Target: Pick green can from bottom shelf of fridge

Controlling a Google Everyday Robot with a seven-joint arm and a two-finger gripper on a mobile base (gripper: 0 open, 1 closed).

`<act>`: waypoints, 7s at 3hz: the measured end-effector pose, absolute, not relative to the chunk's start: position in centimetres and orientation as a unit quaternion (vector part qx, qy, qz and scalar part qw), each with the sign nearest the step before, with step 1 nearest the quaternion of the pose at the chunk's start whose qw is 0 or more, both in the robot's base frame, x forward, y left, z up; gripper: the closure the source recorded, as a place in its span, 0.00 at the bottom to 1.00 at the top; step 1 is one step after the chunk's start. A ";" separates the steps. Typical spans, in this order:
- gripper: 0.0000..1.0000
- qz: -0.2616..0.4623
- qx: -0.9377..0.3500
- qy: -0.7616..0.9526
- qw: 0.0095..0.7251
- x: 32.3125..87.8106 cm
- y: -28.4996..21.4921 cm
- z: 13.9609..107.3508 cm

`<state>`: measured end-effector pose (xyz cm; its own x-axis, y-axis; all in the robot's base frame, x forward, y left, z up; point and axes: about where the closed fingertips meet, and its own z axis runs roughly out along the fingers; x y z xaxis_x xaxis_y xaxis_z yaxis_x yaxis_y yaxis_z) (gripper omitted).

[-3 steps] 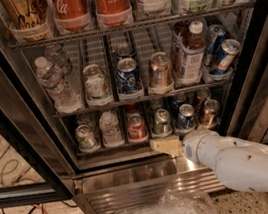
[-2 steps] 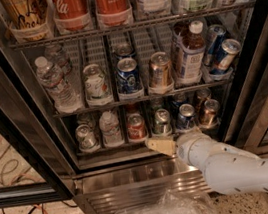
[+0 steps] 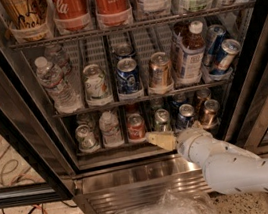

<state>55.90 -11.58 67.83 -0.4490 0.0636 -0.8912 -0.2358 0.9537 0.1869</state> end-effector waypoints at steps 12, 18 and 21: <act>0.40 0.039 0.045 0.753 0.655 58.9 -8.4 60.5; 0.40 0.015 0.022 0.734 0.679 65.6 -8.8 58.7; 0.81 0.013 0.026 0.737 0.675 67.0 -8.6 58.0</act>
Offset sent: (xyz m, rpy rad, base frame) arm 0.0144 0.0121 -0.0604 0.0766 -0.0786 -0.2368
